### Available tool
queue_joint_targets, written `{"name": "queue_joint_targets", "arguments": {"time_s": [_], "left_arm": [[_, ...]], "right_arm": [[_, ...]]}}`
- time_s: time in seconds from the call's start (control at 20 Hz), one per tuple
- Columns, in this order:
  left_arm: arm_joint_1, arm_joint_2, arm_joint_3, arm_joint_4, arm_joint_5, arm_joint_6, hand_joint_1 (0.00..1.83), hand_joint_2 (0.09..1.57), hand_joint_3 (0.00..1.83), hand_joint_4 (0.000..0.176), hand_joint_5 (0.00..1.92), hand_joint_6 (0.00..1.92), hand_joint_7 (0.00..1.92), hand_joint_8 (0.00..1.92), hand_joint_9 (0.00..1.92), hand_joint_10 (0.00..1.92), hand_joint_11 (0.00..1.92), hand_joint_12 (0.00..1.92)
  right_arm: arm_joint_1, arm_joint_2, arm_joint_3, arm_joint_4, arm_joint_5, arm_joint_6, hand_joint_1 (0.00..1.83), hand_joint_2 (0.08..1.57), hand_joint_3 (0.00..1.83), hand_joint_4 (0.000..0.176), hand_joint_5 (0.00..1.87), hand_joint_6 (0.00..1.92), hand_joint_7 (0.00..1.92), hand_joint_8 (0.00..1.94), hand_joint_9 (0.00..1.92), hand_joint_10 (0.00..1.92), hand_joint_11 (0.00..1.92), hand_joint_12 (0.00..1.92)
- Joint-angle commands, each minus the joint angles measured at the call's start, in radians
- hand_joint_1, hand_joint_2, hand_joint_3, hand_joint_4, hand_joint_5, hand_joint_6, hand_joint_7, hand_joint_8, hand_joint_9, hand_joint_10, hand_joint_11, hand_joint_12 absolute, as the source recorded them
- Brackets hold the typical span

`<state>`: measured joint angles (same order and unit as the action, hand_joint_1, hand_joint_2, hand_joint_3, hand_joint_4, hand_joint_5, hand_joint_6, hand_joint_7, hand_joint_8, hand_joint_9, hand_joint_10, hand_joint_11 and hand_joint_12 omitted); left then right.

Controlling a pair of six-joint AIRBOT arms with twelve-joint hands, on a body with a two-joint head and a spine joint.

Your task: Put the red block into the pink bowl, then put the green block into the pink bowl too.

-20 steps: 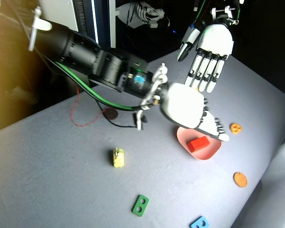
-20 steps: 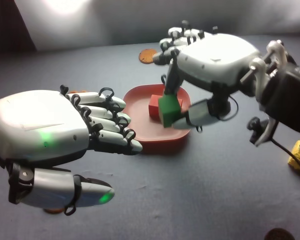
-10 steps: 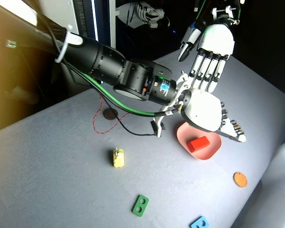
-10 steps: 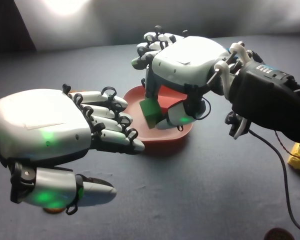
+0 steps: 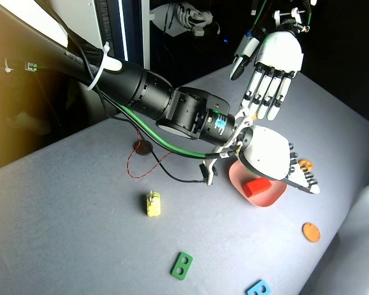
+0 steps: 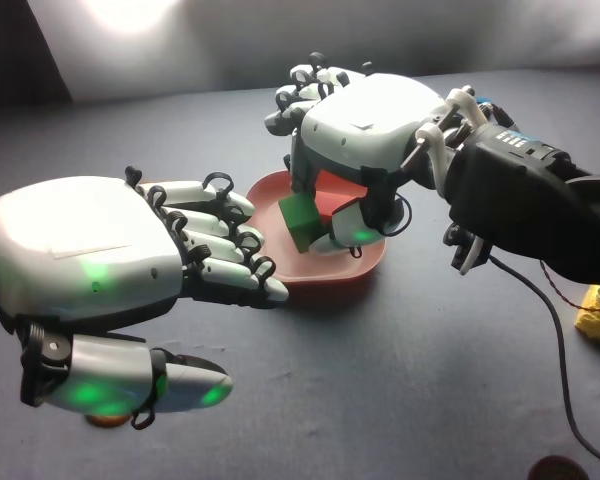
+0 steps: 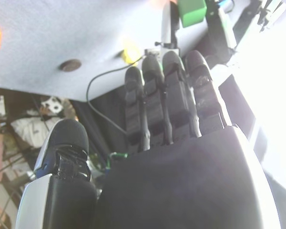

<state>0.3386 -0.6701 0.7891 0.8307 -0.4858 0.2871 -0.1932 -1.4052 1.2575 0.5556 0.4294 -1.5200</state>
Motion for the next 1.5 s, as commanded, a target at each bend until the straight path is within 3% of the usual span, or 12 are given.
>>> {"name": "queue_joint_targets", "arguments": {"time_s": [0.0, 0.1, 0.2, 0.3, 0.35, 0.4, 0.65, 0.85, 0.9, 0.95, 1.1, 1.45], "left_arm": [[-0.015, 0.006, 0.000, -0.026, -0.080, -0.002, 0.09, 1.35, 0.00, 0.000, 0.43, 0.01, 0.39, 0.01, 0.29, 0.01, 0.00, 0.30], [-0.015, 0.006, 0.000, -0.026, -0.080, -0.002, 0.11, 1.35, 0.00, 0.000, 0.44, 0.01, 0.40, 0.01, 0.29, 0.01, 0.00, 0.30], [-0.015, 0.006, 0.000, -0.026, -0.080, -0.002, 0.04, 1.36, 0.00, 0.000, 0.41, 0.00, 0.37, 0.00, 0.27, 0.00, 0.00, 0.28], [-0.015, 0.006, 0.000, -0.026, -0.080, -0.002, 0.09, 1.35, 0.00, 0.000, 0.44, 0.01, 0.40, 0.01, 0.30, 0.01, 0.00, 0.35], [-0.015, 0.006, 0.000, -0.026, -0.080, -0.002, 0.09, 1.35, 0.00, 0.000, 0.42, 0.00, 0.38, 0.00, 0.28, 0.00, 0.00, 0.32], [-0.016, 0.006, 0.000, -0.026, -0.080, -0.002, 0.06, 1.36, 0.00, 0.000, 0.38, 0.00, 0.35, 0.00, 0.24, 0.00, 0.00, 0.23], [-0.018, 0.006, 0.001, -0.026, -0.080, -0.002, 0.12, 1.35, 0.00, 0.000, 0.42, 0.01, 0.38, 0.01, 0.27, 0.01, 0.00, 0.32], [-0.021, 0.004, 0.000, -0.026, -0.080, -0.005, 0.06, 1.36, 0.00, 0.000, 0.41, 0.00, 0.38, 0.00, 0.28, 0.00, 0.00, 0.36], [-0.023, 0.003, 0.000, -0.026, -0.080, -0.006, 0.13, 1.34, 0.00, 0.000, 0.45, 0.01, 0.42, 0.01, 0.32, 0.01, 0.00, 0.45], [-0.026, 0.003, -0.002, -0.026, -0.080, -0.007, 0.10, 1.36, 0.00, 0.000, 0.42, 0.00, 0.38, 0.00, 0.27, 0.00, 0.00, 0.37], [-0.027, -0.001, -0.006, -0.023, -0.081, -0.007, 0.06, 1.36, 0.00, 0.000, 0.43, 0.00, 0.39, 0.00, 0.27, 0.00, 0.00, 0.35], [-0.033, -0.002, -0.014, -0.023, -0.093, -0.024, 0.11, 1.36, 0.00, 0.000, 0.44, 0.00, 0.40, 0.00, 0.30, 0.01, 0.00, 0.37]], "right_arm": [[0.003, 0.003, 0.001, -0.024, 0.107, 0.003, 1.13, 1.00, 0.00, 0.043, 1.25, 0.53, 0.35, 0.00, 0.14, 0.00, 0.00, 0.00], [0.002, 0.000, 0.002, -0.024, 0.108, 0.003, 1.14, 1.00, 0.00, 0.036, 1.25, 0.53, 0.33, 0.00, 0.13, 0.00, 0.00, 0.00], [-0.002, -0.002, 0.002, -0.025, 0.109, 0.003, 1.11, 1.00, 0.00, 0.145, 1.25, 0.53, 0.31, 0.00, 0.10, 0.00, 0.00, 0.00], [-0.010, -0.002, 0.002, -0.025, 0.113, 0.003, 1.07, 1.02, 0.00, 0.176, 1.18, 0.64, 0.33, 0.00, 0.15, 0.00, 0.00, 0.00], [-0.013, -0.002, 0.002, -0.025, 0.114, 0.003, 1.02, 0.93, 0.00, 0.051, 1.06, 0.31, 0.34, 0.00, 0.15, 0.00, 0.00, 0.00], [-0.019, -0.001, 0.002, -0.025, 0.114, 0.003, 1.00, 0.89, 0.00, 0.017, 1.06, 0.13, 0.34, 0.00, 0.15, 0.00, 0.00, 0.00], [-0.033, 0.000, 0.002, -0.025, 0.114, 0.003, 0.83, 0.90, 0.00, 0.161, 0.80, 0.00, 0.27, 0.00, 0.08, 0.00, 0.00, 0.00], [-0.029, 0.004, 0.003, -0.025, 0.114, 0.003, 0.81, 0.84, 0.00, 0.141, 0.46, 0.00, 0.24, 0.00, 0.06, 0.00, 0.00, 0.00], [-0.028, 0.006, 0.003, -0.025, 0.114, 0.003, 0.81, 0.85, 0.00, 0.115, 0.37, 0.00, 0.21, 0.00, 0.03, 0.00, 0.00, 0.00], [-0.024, 0.010, 0.003, -0.025, 0.113, 0.005, 0.81, 0.84, 0.00, 0.080, 0.28, 0.00, 0.18, 0.00, 0.02, 0.00, 0.00, 0.00], [0.002, 0.024, 0.003, -0.024, 0.076, 0.009, 0.77, 0.83, 0.00, 0.007, 0.15, 0.00, 0.11, 0.00, 0.00, 0.00, 0.00, 0.00], [0.085, 0.114, -0.085, -0.022, -0.012, 0.027, 0.68, 0.81, 0.00, 0.000, 0.02, 0.00, 0.00, 0.00, 0.00, 0.00, 0.04, 0.02]]}}
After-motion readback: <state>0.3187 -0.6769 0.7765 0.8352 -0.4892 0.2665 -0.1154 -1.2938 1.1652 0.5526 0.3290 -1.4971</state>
